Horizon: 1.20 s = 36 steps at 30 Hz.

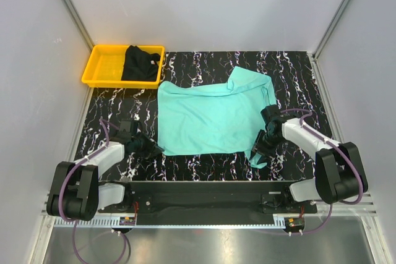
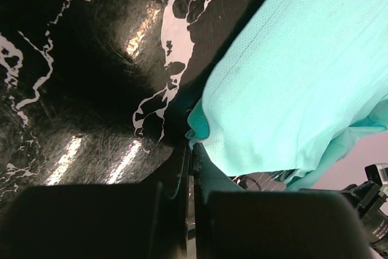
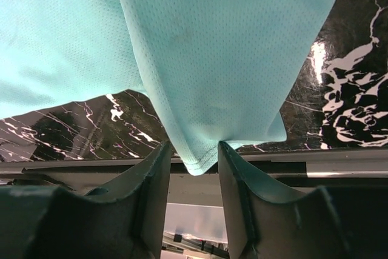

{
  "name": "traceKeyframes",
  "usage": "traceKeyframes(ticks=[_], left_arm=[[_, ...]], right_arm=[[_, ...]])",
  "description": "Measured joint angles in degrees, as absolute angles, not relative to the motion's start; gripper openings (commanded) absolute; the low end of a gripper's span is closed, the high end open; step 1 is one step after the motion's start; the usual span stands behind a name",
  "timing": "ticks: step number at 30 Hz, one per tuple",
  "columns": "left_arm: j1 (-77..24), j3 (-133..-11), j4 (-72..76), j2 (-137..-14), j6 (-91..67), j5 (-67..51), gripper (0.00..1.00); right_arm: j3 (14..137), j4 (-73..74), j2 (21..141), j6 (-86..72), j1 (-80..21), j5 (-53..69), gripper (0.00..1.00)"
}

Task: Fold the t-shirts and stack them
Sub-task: Flatten the tshirt out

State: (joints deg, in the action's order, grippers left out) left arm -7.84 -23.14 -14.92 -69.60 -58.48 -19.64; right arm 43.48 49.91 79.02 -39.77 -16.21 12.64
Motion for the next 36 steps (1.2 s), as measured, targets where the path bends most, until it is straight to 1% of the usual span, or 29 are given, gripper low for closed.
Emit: traceKeyframes(ticks=[1,5,6,8,9,12,17,21,24,27,32,36], left_arm=[[-7.8,-23.1,-14.9,-69.6,-58.4,-19.7,0.00],[-7.8,-23.1,-14.9,-69.6,-58.4,-19.7,0.00],[-7.9,-23.1,-14.9,-69.6,-58.3,-19.7,0.00],[-7.8,-23.1,-14.9,-69.6,-58.3,-19.8,0.00],[-7.8,-23.1,-14.9,-69.6,-58.3,-19.8,0.00],[-7.8,-23.1,-14.9,-69.6,-58.3,-19.8,0.00],[-7.9,-23.2,-16.7,-68.1,-56.7,-19.4,0.00],[-7.9,-25.9,-23.0,-64.3,-53.4,-17.5,0.00],[-7.9,-32.0,-28.0,-60.3,-50.2,-15.0,0.00],[-7.9,-40.2,-32.0,-57.0,-46.8,-12.5,0.00],[-7.9,-55.3,-39.0,-55.8,-41.0,-9.0,0.00],[-9.3,-68.5,-46.0,-55.9,-36.2,-5.1,0.00]], right_arm=[[43.5,49.6,79.3,-39.8,-16.3,12.6,0.43],[43.5,48.8,80.5,-39.7,-16.3,12.7,0.34],[43.5,48.6,80.8,-39.7,-16.3,12.7,0.27],[43.5,48.3,81.2,-39.6,-16.3,12.7,0.20],[43.5,48.2,81.2,-39.6,-16.3,12.7,0.12],[43.5,47.9,81.1,-39.7,-16.3,12.7,0.01],[44.0,48.7,78.8,-39.8,-16.3,12.5,0.00],[49.2,52.4,74.7,-39.8,-16.3,10.0,0.00],[56.9,55.5,72.0,-39.2,-15.7,6.8,0.00],[67.5,58.5,69.7,-37.4,-12.1,3.9,0.00],[83.5,62.3,66.5,-33.5,-3.9,-0.6,0.00],[95.8,65.3,63.9,-30.8,-2.9,-4.7,0.00]])
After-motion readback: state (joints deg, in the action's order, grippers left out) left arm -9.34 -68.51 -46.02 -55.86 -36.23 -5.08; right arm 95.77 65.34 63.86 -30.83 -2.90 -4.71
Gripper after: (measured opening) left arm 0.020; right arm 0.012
